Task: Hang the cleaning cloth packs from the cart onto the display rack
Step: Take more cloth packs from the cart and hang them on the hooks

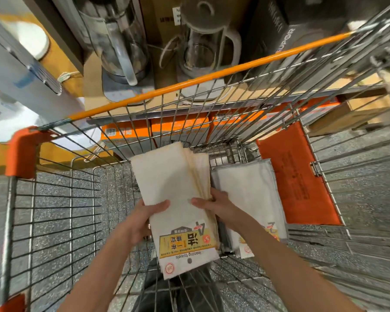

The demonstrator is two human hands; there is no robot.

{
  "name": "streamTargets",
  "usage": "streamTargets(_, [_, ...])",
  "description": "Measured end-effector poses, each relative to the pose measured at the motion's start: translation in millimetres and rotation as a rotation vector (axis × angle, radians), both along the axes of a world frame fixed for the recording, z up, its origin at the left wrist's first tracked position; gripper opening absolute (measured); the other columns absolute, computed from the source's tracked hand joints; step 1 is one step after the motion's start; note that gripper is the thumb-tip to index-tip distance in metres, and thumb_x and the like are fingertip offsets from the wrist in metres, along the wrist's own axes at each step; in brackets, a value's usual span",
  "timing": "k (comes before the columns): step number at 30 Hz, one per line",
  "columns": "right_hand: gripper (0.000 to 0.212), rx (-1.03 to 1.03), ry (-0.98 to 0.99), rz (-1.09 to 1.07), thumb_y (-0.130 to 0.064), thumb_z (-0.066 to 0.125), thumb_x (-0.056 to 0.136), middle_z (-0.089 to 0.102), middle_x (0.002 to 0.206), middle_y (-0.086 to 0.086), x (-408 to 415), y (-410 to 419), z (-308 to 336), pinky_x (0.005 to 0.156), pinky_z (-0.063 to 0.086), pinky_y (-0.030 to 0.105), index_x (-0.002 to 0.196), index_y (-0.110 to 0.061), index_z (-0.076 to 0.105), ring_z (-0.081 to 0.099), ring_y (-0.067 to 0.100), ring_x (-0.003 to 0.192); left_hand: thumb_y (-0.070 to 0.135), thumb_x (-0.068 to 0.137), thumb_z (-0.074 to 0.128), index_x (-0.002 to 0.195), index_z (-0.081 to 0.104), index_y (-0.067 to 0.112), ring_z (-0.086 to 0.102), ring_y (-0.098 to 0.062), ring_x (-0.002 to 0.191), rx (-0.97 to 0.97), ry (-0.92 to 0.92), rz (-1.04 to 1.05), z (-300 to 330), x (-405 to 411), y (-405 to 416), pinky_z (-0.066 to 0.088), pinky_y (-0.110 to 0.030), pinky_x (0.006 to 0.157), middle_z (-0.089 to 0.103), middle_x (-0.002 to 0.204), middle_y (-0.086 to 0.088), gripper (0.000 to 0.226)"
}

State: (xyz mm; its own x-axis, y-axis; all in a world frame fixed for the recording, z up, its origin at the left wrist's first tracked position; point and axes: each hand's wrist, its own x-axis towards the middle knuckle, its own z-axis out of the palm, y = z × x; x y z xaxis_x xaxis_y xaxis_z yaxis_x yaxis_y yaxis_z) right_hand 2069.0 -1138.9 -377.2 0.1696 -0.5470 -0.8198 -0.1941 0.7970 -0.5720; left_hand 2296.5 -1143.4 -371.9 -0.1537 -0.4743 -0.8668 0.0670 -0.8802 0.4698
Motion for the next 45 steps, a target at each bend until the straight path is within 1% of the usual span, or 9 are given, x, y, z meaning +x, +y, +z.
streamTargets(3, [0.129,-0.079,0.072,0.038,-0.069,0.074,0.047,0.01,0.151,-0.002,-4.2,-3.7,20.5,0.107,0.033,0.029,0.149,-0.014,0.017,0.029,0.016,0.133,0.02,0.057,0.081,0.12,0.055,0.013,0.064,-0.034,0.103,-0.019,-0.004,0.014,13.9,-2.2,-6.5,0.054,-0.05,0.083,0.07,0.109,-0.011,0.069])
streamTargets(7, [0.095,-0.103,-0.066,-0.094,-0.05,0.083,0.053,0.066,0.117,-0.007,-12.8,-9.8,48.2,0.08,0.054,0.022,0.134,-0.019,0.042,0.066,0.009,0.1,0.018,0.061,0.082,0.121,0.058,0.014,0.069,-0.03,0.098,-0.052,0.073,-0.006,39.0,-9.8,-17.1,0.058,-0.043,0.073,0.072,0.108,-0.01,0.064])
streamTargets(12, [0.06,-0.18,-0.097,-0.192,-0.041,0.084,0.064,0.071,0.1,-0.013,-23.9,-7.9,85.7,0.066,0.053,0.016,0.113,-0.032,0.051,0.069,0.006,0.09,0.028,0.051,0.089,0.116,0.056,0.024,0.069,-0.032,0.098,-0.114,0.065,-0.043,76.7,-25.6,-23.0,0.056,-0.054,0.081,0.073,0.108,-0.008,0.073])
streamTargets(24, [0.075,-0.362,-0.171,-0.313,-0.036,0.085,0.062,0.066,0.117,0.001,-70.3,5.9,204.9,0.081,0.057,0.039,0.124,-0.034,0.042,0.068,0.022,0.099,0.027,0.071,0.077,0.138,0.039,0.017,0.065,-0.028,0.108,-0.415,0.142,-0.116,196.7,-102.2,-31.9,0.051,-0.051,0.095,0.065,0.123,-0.008,0.078])
streamTargets(29, [0.075,-0.473,-0.157,-0.432,-0.032,0.09,0.057,0.068,0.113,0.004,-100.3,15.5,261.6,0.081,0.055,0.05,0.119,-0.042,0.048,0.068,0.031,0.097,0.03,0.07,0.082,0.125,0.052,0.024,0.067,-0.027,0.105,-0.596,0.203,-0.178,255.7,-138.6,-32.9,0.053,-0.051,0.091,0.069,0.117,-0.006,0.063])
streamTargets(33, [0.082,-0.636,-0.069,-0.458,-0.028,0.09,0.055,0.068,0.108,0.003,-129.1,24.0,314.0,0.062,0.059,0.037,0.109,-0.065,0.041,0.071,0.027,0.085,0.037,0.066,0.084,0.138,0.037,0.024,0.063,-0.029,0.111,-0.633,0.311,-0.22,295.0,-162.7,-28.9,0.05,-0.053,0.095,0.064,0.126,-0.007,0.087])
streamTargets(38, [0.099,-0.742,0.1,-0.492,-0.034,0.089,0.055,0.058,0.118,0.0,-148.4,50.5,377.9,0.06,0.058,0.033,0.123,-0.06,0.022,0.072,0.02,0.082,0.039,0.077,0.075,0.134,0.043,0.031,0.066,-0.019,0.108,-0.802,0.423,-0.349,339.2,-186.0,-15.8,0.058,-0.033,0.078,0.066,0.124,0.003,0.066])
streamTargets(42, [0.103,-0.743,0.166,-0.557,-0.04,0.086,0.055,0.054,0.128,0.007,-145.8,85.0,416.7,0.06,0.057,0.033,0.128,-0.056,0.014,0.071,0.027,0.085,0.03,0.073,0.077,0.129,0.053,0.018,0.067,-0.027,0.106,-0.756,0.569,-0.369,365.8,-201.3,-1.7,0.058,-0.035,0.075,0.068,0.12,-0.007,0.062])
streamTargets(45, [0.106,-0.745,0.248,-0.614,-0.049,0.082,0.05,0.061,0.113,-0.01,-140.6,121.3,433.6,0.06,0.057,0.029,0.132,-0.052,0.015,0.071,0.018,0.084,0.025,0.07,0.078,0.126,0.056,0.016,0.068,-0.026,0.104,-0.743,0.621,-0.342,379.0,-208.8,9.0,0.058,-0.042,0.079,0.069,0.117,-0.006,0.061])
